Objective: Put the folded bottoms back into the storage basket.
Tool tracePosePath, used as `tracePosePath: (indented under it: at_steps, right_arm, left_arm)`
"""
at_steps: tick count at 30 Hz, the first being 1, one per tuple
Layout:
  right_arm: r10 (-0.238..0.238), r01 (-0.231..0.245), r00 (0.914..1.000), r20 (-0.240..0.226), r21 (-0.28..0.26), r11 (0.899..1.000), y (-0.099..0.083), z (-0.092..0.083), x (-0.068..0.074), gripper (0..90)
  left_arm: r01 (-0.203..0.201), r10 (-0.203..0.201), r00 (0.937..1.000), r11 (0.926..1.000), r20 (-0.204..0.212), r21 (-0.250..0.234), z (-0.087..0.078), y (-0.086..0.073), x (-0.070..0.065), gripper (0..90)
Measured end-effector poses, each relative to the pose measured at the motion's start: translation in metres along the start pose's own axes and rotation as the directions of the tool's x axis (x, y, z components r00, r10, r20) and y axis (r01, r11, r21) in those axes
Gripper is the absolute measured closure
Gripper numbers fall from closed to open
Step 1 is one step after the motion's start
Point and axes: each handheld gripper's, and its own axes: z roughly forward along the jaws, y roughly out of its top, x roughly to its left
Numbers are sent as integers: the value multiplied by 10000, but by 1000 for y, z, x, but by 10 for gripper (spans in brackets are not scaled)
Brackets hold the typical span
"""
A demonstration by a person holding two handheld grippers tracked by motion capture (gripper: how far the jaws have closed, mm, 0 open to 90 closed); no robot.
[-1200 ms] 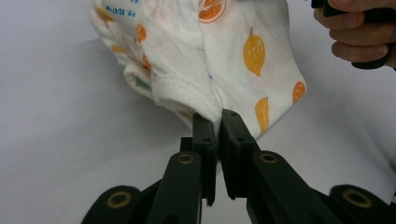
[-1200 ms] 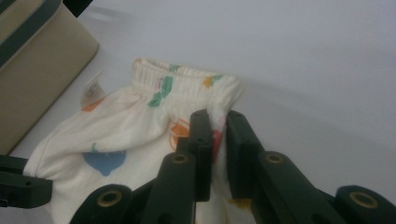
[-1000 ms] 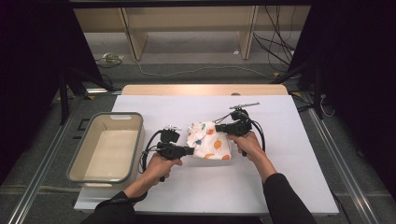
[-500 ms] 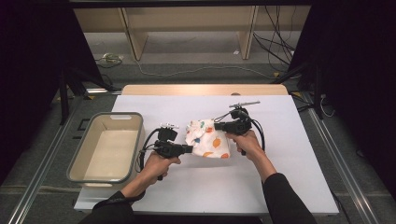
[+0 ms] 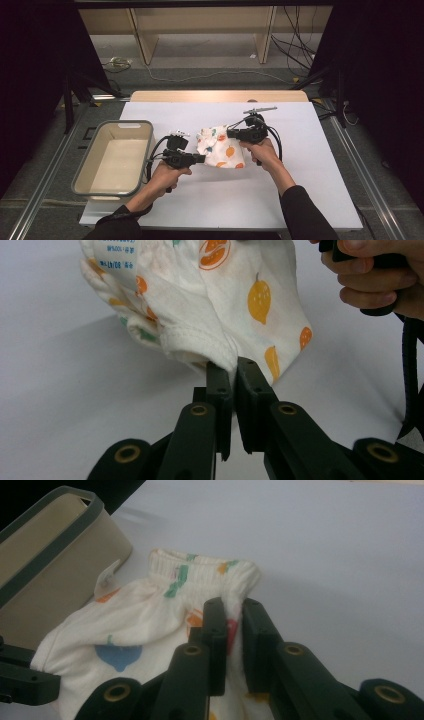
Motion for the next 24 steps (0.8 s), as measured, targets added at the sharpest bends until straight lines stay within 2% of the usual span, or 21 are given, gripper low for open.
tracePosePath:
  at_steps: [9, 16, 24]
  right_arm:
    - [-71, 70, 10000, -66, -156, 9999, 3, -2, 6, 821]
    - [-343, 341, 9994, -94, -214, 9992, 7, -5, 13, 821]
    - [-360, 351, 9991, -234, -388, 9986, 13, -7, 22, 821]
  left_arm:
    - [-13, 13, 10000, 10000, 31, -92, -8, 2, 1, 848]
    - [-97, 98, 9999, 9998, 88, -146, -18, 4, 3, 848]
    - [-150, 153, 9998, 9996, 102, -220, -29, 5, 5, 847]
